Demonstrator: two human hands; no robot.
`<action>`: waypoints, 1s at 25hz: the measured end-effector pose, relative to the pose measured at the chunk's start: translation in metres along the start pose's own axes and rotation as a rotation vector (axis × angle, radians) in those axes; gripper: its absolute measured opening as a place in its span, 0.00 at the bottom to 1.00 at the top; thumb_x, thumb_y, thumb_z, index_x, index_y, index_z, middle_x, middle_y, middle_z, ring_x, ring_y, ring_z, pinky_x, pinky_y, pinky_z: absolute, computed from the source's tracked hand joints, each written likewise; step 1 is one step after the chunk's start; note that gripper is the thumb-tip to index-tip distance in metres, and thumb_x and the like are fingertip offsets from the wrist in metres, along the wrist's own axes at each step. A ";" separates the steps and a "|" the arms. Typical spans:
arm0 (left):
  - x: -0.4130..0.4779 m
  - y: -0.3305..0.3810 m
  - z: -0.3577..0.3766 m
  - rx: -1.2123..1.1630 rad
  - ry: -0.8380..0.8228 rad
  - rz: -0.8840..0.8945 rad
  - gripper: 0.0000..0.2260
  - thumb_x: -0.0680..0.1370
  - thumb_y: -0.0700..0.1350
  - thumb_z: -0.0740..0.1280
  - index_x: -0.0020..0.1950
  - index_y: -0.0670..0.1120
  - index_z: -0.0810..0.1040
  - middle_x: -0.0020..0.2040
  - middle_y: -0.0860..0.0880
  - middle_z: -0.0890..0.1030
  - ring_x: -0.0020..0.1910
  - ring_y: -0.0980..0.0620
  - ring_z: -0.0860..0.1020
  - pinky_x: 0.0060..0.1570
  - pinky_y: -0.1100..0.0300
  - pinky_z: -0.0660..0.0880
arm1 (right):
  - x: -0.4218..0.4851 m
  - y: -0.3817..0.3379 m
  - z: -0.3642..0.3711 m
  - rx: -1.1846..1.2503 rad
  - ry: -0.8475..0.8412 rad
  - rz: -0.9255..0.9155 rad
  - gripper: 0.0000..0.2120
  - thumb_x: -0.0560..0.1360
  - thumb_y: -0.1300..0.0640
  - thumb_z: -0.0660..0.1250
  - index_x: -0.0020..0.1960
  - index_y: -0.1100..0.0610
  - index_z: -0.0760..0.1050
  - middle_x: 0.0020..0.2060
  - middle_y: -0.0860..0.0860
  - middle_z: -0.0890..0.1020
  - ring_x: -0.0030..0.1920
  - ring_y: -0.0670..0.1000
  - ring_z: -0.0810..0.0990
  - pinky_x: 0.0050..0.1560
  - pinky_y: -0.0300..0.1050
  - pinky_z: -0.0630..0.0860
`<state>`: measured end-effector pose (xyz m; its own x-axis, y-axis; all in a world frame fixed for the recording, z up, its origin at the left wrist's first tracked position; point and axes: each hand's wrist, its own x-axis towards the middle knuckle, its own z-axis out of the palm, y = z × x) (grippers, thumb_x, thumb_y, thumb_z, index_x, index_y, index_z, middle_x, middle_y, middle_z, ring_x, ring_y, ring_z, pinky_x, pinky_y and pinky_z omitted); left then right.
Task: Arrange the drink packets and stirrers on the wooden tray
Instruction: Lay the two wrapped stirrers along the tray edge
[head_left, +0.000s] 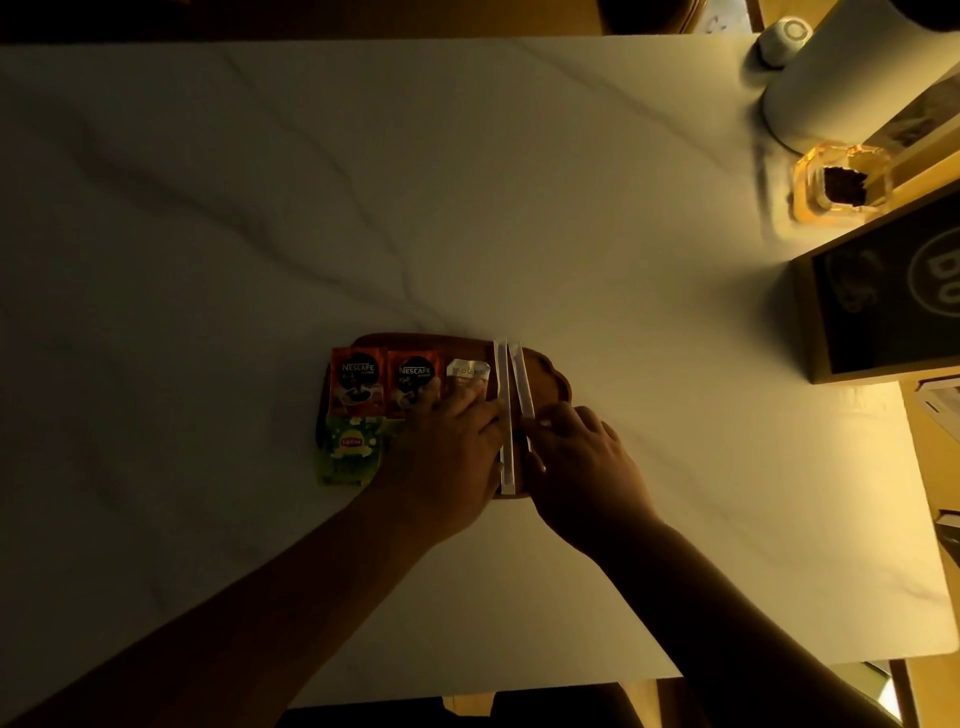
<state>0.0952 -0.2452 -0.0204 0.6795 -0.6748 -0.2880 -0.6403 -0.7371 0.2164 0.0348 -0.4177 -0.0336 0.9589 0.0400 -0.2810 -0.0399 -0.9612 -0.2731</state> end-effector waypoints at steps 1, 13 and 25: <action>0.001 0.000 0.000 -0.006 -0.001 -0.003 0.23 0.79 0.56 0.61 0.72 0.51 0.71 0.74 0.50 0.72 0.78 0.45 0.62 0.75 0.37 0.55 | 0.001 0.000 0.000 -0.008 0.005 -0.012 0.23 0.72 0.50 0.73 0.66 0.48 0.76 0.59 0.50 0.79 0.59 0.55 0.75 0.56 0.51 0.76; 0.003 0.002 -0.001 0.025 0.003 0.019 0.21 0.78 0.56 0.63 0.69 0.51 0.74 0.72 0.48 0.74 0.75 0.43 0.65 0.73 0.37 0.58 | -0.009 0.012 0.003 -0.098 -0.025 -0.178 0.24 0.73 0.54 0.67 0.70 0.48 0.74 0.71 0.48 0.73 0.74 0.57 0.63 0.71 0.56 0.62; 0.013 -0.013 -0.002 0.038 -0.026 0.086 0.18 0.78 0.52 0.64 0.68 0.51 0.75 0.73 0.51 0.74 0.77 0.45 0.63 0.75 0.37 0.54 | -0.013 0.002 0.014 -0.093 -0.021 -0.163 0.27 0.74 0.51 0.62 0.73 0.49 0.69 0.74 0.50 0.69 0.74 0.59 0.62 0.71 0.56 0.58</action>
<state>0.1132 -0.2450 -0.0248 0.6125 -0.7339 -0.2937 -0.7092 -0.6743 0.2058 0.0188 -0.4160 -0.0429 0.9445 0.2021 -0.2588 0.1426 -0.9624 -0.2310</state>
